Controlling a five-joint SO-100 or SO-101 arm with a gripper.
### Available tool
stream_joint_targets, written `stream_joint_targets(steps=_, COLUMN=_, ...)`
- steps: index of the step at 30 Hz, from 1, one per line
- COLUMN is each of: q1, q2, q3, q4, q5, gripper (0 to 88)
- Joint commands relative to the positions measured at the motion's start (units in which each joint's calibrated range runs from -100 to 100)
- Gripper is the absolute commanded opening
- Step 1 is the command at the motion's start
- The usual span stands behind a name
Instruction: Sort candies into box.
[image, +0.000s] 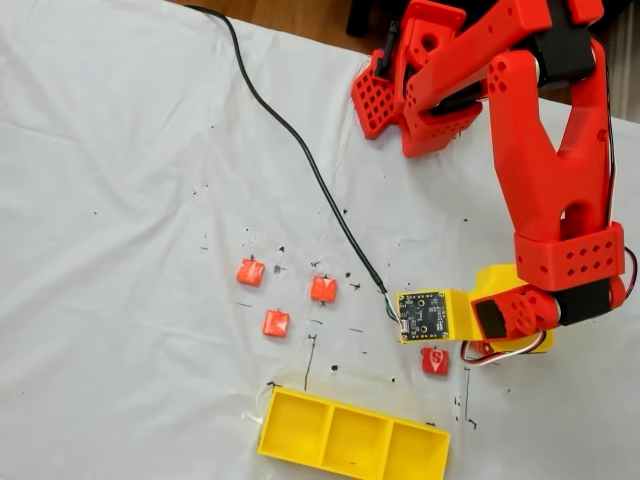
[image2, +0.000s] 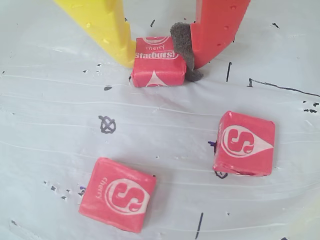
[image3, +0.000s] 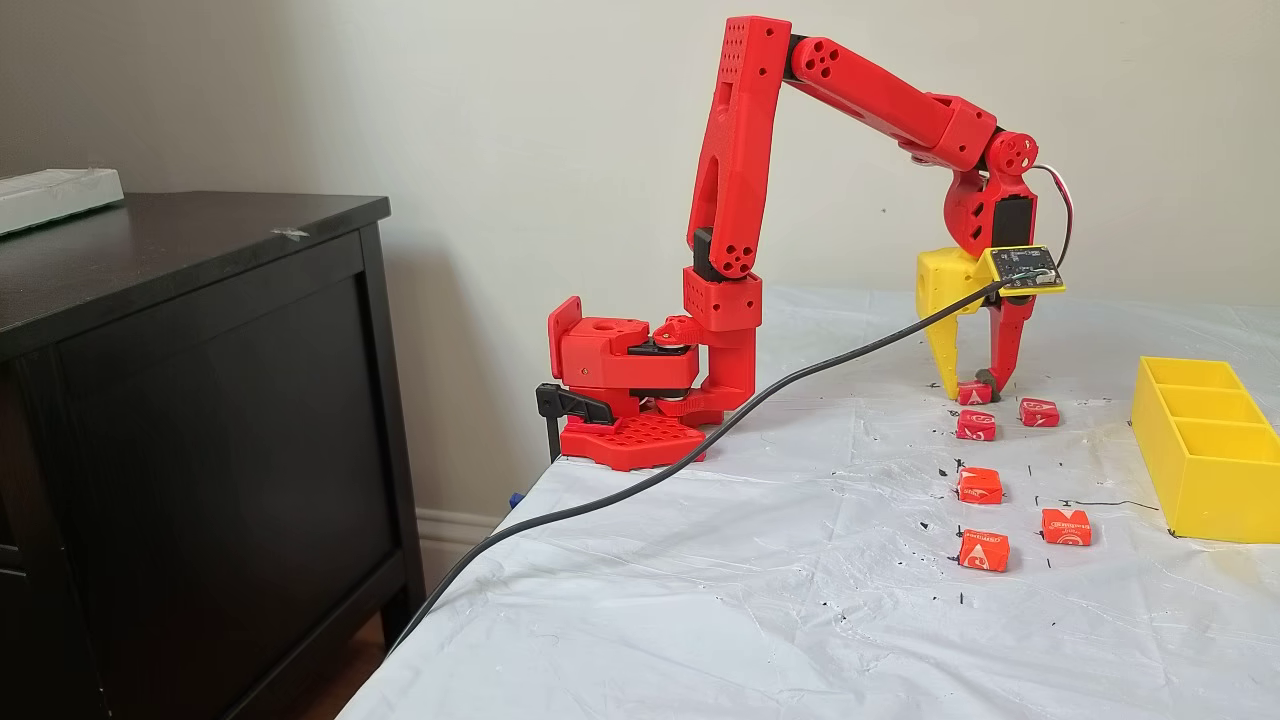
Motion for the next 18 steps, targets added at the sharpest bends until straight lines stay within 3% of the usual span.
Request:
stream_joint_targets(steps=1, q1=-0.4, q2=-6.3, q3=-1.9, q4=2.2, q5=0.2, gripper=0.1)
stream_joint_targets(steps=10, q1=3.4, q2=-23.4, q3=-6.6, q4=7.6, q5=2.9, gripper=0.1)
stream_joint_targets(steps=18, q1=11.7, q2=-24.7, q3=-12.9, q4=-2.4, q5=4.7, gripper=0.1)
